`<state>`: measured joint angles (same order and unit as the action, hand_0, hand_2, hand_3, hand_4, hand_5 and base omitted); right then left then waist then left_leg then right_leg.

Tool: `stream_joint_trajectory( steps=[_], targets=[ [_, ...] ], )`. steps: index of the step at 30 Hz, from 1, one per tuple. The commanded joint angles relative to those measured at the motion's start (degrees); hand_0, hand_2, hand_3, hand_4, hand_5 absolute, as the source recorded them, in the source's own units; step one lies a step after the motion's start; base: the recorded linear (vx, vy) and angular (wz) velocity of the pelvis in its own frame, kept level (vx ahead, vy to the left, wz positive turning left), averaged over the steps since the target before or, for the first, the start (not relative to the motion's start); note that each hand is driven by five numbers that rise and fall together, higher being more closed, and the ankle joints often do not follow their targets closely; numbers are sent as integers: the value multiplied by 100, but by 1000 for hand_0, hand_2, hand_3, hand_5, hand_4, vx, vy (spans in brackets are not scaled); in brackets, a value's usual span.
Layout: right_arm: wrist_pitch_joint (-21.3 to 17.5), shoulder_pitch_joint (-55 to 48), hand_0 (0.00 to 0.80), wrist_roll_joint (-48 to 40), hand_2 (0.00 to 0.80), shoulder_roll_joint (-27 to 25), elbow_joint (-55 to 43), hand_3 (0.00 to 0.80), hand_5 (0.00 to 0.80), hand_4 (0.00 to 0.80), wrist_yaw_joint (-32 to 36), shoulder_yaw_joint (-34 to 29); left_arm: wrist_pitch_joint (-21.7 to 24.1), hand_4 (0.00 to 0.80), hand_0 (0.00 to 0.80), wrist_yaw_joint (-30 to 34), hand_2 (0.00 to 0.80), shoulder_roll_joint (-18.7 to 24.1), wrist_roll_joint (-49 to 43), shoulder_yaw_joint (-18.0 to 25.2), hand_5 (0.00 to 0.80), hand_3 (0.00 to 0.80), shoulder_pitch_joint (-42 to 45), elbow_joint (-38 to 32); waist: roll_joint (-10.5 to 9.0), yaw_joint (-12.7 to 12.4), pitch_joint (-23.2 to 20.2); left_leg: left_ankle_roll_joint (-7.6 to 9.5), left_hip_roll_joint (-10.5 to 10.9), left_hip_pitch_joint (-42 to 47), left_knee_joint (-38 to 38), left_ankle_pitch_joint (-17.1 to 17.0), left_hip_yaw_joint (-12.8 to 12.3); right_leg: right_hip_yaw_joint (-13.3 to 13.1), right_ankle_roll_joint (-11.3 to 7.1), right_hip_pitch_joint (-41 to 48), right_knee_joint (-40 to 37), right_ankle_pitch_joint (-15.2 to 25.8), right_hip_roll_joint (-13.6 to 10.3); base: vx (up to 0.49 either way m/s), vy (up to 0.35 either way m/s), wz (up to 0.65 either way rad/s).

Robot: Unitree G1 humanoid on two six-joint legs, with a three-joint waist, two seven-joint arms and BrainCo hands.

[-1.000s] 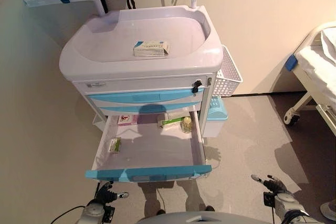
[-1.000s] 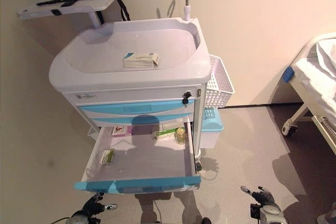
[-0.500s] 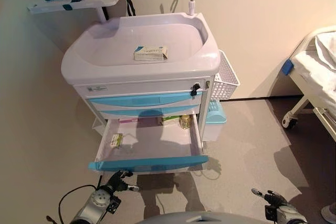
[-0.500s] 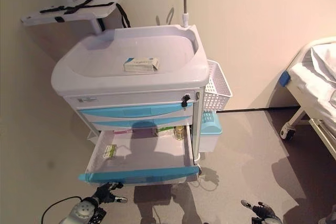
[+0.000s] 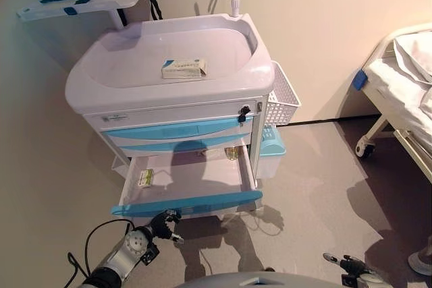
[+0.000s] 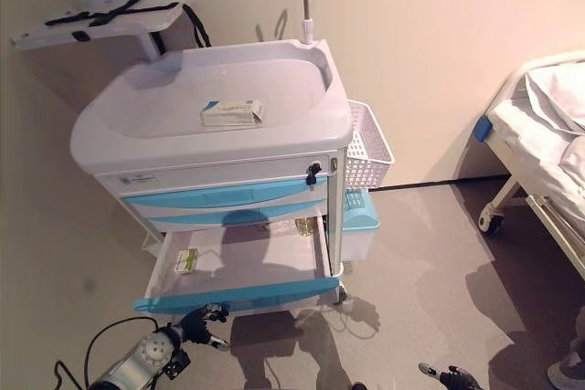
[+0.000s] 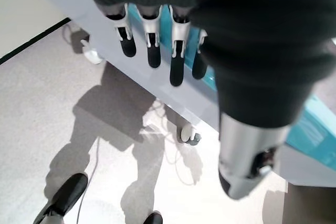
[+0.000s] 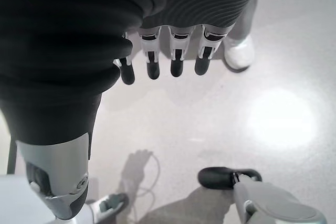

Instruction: Open the drawer and pick up the medicine

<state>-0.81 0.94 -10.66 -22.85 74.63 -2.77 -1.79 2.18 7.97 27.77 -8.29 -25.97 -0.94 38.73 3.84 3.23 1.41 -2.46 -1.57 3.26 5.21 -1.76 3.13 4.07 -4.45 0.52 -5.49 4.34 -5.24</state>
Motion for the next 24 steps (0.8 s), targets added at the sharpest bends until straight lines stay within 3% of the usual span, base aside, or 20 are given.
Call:
stream_joint_trajectory(
  steps=[1,13,24],
  targets=[
    [-57,281,0,171,0,-23,125,0,0,0,28,209,281,0,0,-165,0,194,-260,185,0,0,-884,41,-236,104,234,241,413,-417,-240,162,21,26,-400,-306,289,11,-184,-38,9,-7],
    [-115,369,0,158,0,-98,-97,0,0,0,83,406,255,0,0,-479,0,387,-228,148,0,0,-1677,75,-321,268,586,264,432,-817,-412,175,-210,-291,-391,-823,366,133,-132,-28,7,-17],
    [-198,494,0,141,0,-152,-260,0,0,0,79,665,276,0,0,-779,0,845,-355,-124,0,0,-2832,337,-512,420,896,234,372,-1248,-548,163,-306,-440,-364,-1278,405,246,-59,-25,-17,-8]
  ],
)
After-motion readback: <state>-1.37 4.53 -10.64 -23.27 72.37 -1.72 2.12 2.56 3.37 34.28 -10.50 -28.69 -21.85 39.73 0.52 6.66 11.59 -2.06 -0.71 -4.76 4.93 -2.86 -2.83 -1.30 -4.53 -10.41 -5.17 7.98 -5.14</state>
